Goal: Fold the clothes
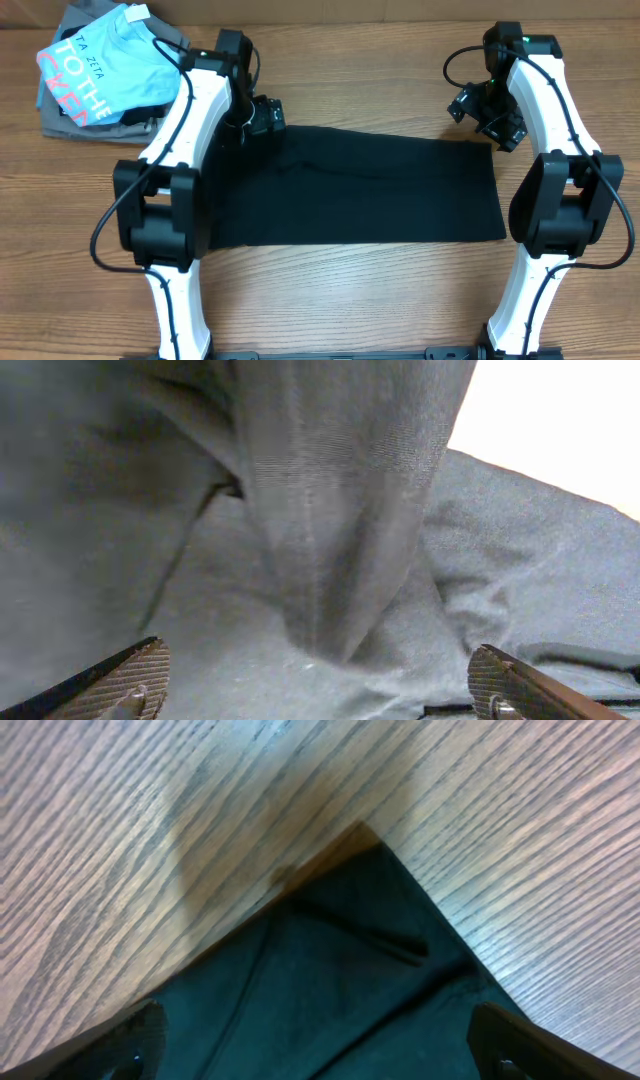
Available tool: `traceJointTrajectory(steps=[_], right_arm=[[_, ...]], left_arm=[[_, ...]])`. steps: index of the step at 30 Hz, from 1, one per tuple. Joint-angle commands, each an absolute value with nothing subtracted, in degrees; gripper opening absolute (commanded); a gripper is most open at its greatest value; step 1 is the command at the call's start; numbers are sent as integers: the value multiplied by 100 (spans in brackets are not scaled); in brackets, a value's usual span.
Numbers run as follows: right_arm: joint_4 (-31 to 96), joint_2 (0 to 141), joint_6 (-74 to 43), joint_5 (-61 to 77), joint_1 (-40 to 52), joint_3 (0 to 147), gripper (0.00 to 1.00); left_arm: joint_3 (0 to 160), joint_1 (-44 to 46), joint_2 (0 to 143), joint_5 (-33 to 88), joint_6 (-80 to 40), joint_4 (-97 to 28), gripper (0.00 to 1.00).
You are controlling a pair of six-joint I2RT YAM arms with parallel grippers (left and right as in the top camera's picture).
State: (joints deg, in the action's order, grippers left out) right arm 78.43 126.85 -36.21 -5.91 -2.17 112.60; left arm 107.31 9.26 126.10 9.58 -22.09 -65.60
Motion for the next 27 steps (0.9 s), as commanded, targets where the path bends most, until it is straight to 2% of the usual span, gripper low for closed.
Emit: traceJointTrajectory(steps=[1,9,14,17,18,21,27], right_arm=[[7797,12536,-3594,-543,-224,11397,100],[7769,12536,-3555,-545,-224,11395,100],[7765,12536,-3557,-545,-226,11395,100],[7765,12536,-3557,-545,-226,11395,100],[7765,12536,-3559,-545,-226,11395,100],[7767,12536,-3559,-543,-224,11395,100],[7756,12538,-3562,-480,-220,11306,100]], left_arm=[[10812,930,13004,1542,-2189,-6455,91],[10812,899,13308,1612,-2185,-6106,82],[10814,891,13308,1614,-2182,-5937,59],[10814,891,13308,1614,-2182,-5955,42],[10814,891,13308,1614,-2182,-5986,32],[10831,891,13292,1612,-2189,-6084,24],[10945,893,12914,1380,-2311,-6497,21]])
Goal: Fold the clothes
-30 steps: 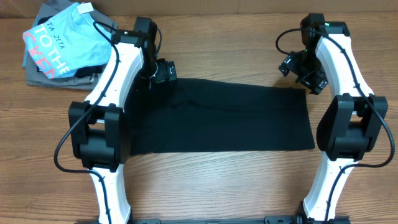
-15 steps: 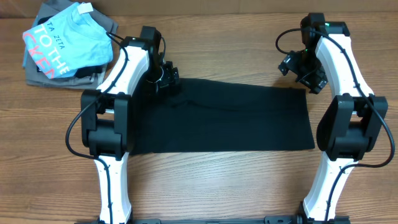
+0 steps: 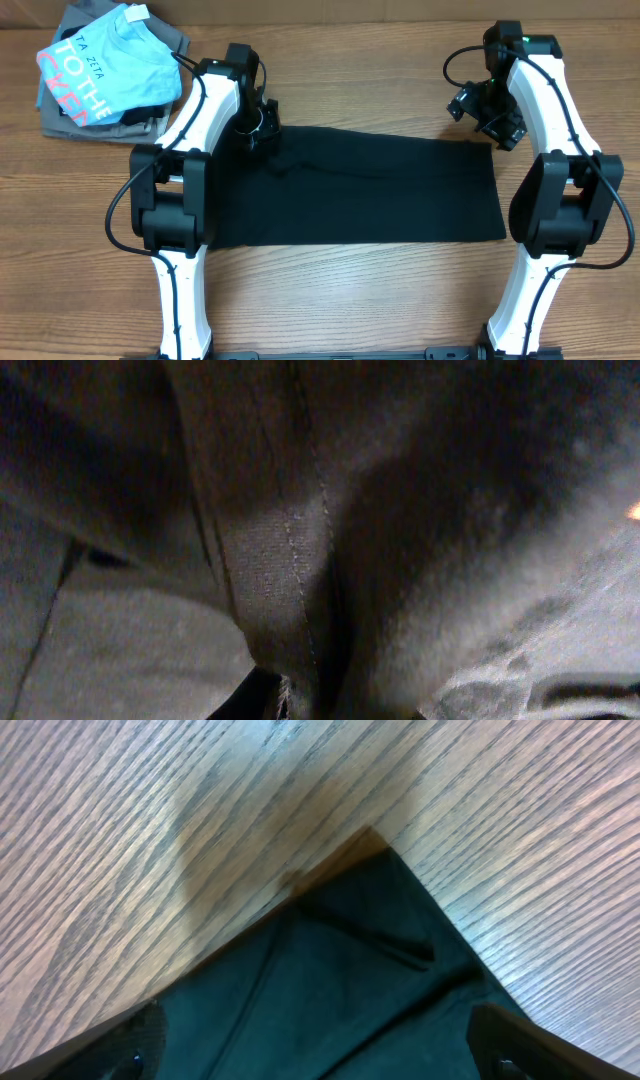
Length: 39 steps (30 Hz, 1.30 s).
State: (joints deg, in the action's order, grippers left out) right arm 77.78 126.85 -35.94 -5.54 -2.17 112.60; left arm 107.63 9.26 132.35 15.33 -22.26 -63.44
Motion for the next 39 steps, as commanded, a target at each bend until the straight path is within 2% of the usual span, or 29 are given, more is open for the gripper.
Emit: traceJointTrajectory(steps=[1,4,9,15,17,20,21,22,26,28,30,31,39], right_arm=[[7734,12538,-3564,-478,-217,11255,100],[7614,12538,-3564,-478,-196,11083,100],[7330,12538,-3562,-281,-139,10844,100],[7220,12538,-3559,-244,-34,10683,100],[7220,12538,-3562,-242,1,10683,100],[7223,12538,-3562,-242,34,10683,100],[7225,12538,-3562,-242,51,10683,100],[7227,12538,-3562,-242,56,10683,100],[7249,12538,-3559,-242,69,10683,100],[7251,12538,-3559,-242,69,10683,100],[7255,12538,-3559,-242,69,10683,100],[7255,12538,-3559,-242,69,10683,100],[7275,12538,-3555,-242,69,10683,100]], left_arm=[[10945,904,12792,1173,-2408,-6628,21],[10945,958,12473,622,-2596,-6991,21],[10945,1059,12105,296,-2593,-7448,27],[10945,1066,12053,274,-2598,-8143,26],[10945,1076,12051,274,-2600,-8355,22],[10945,1133,12049,189,-2639,-8635,23],[10945,1175,12049,51,-2641,-8816,32],[10945,1197,12049,-36,-2648,-8910,36],[10945,1273,12049,-871,-3057,-9402,42],[10945,1273,12049,-1315,-3356,-9568,88],[10945,1256,12049,-1339,-3387,-9524,97],[10945,1251,12049,-1304,-3352,-9432,100],[10932,963,12064,-609,-1806,-7874,100]])
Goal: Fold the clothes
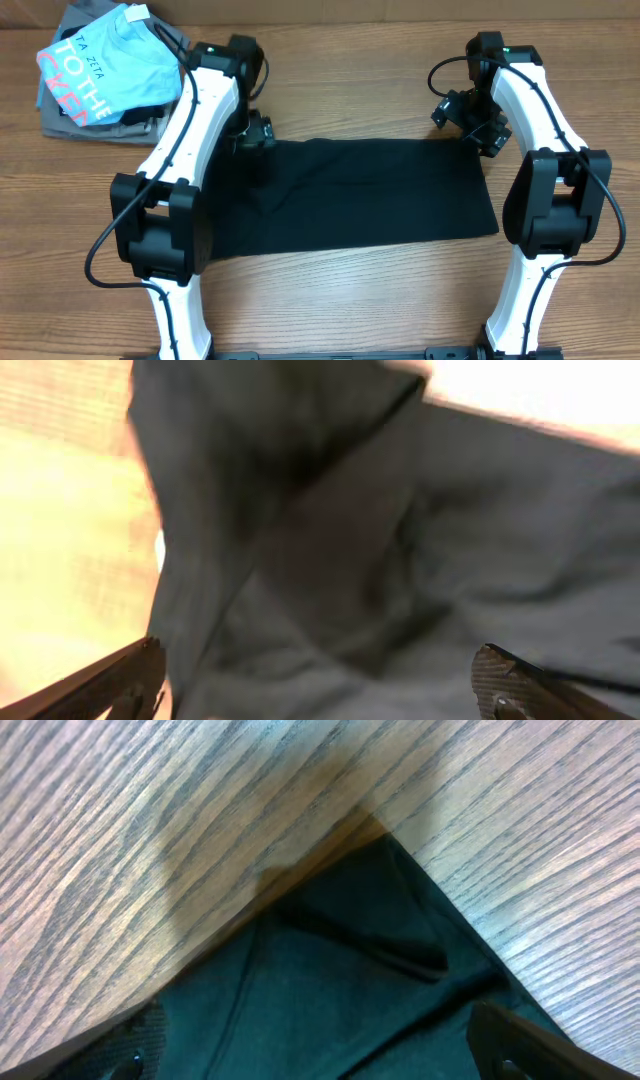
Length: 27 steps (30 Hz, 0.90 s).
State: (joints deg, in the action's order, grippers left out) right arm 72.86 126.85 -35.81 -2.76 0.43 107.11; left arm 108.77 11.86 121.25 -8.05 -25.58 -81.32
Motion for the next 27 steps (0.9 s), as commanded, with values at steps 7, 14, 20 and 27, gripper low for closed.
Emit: traceJointTrajectory(steps=[7,14,20,27], right_arm=[[7242,12538,-3448,-239,69,10683,100],[7227,12538,-3448,-237,69,10683,100],[7227,12538,-3448,-217,69,10683,100],[7223,12538,-3448,-220,69,10683,100]], left_arm=[[10820,209,12064,934,-416,-7644,96],[10514,93,12064,1007,-32,-7620,90],[10232,130,12064,1057,-21,-7496,89],[9762,104,12064,1037,-128,-7214,85]])
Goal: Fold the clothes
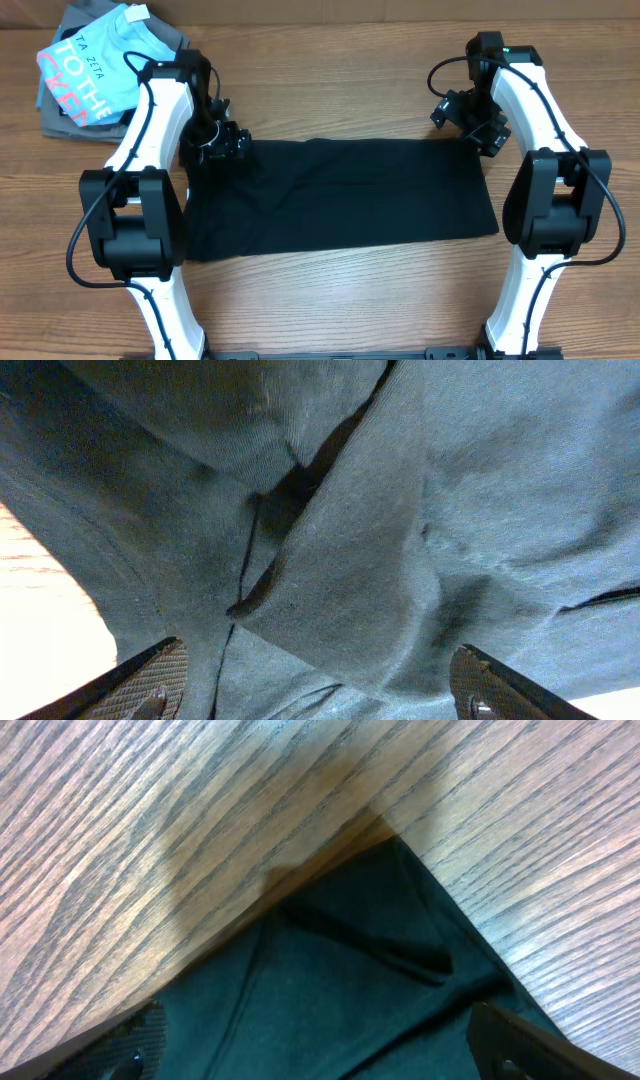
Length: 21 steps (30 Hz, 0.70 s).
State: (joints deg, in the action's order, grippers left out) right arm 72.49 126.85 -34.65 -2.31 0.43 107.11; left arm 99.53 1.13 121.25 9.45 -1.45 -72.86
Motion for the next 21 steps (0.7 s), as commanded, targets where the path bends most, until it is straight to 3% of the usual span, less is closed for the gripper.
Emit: traceJointTrajectory(steps=[1,3,14,16,19,21], right_arm=[[7223,12538,-3448,-220,69,10683,100],[7220,12538,-3448,-220,69,10683,100],[7220,12538,-3446,-222,69,10683,100],[7220,12538,-3446,-224,69,10683,100],[7227,12538,-3444,-224,69,10683,100],[7234,12538,-3422,-222,69,10683,100]], left_arm=[[9686,104,12064,1048,-285,-7089,74],[9605,104,12064,1048,-434,-6908,64],[9494,113,12064,1050,-644,-6689,40],[9496,113,12064,1031,-646,-6681,30],[9507,113,12062,1011,-740,-6737,4],[9616,115,12042,1011,-996,-7002,4]])
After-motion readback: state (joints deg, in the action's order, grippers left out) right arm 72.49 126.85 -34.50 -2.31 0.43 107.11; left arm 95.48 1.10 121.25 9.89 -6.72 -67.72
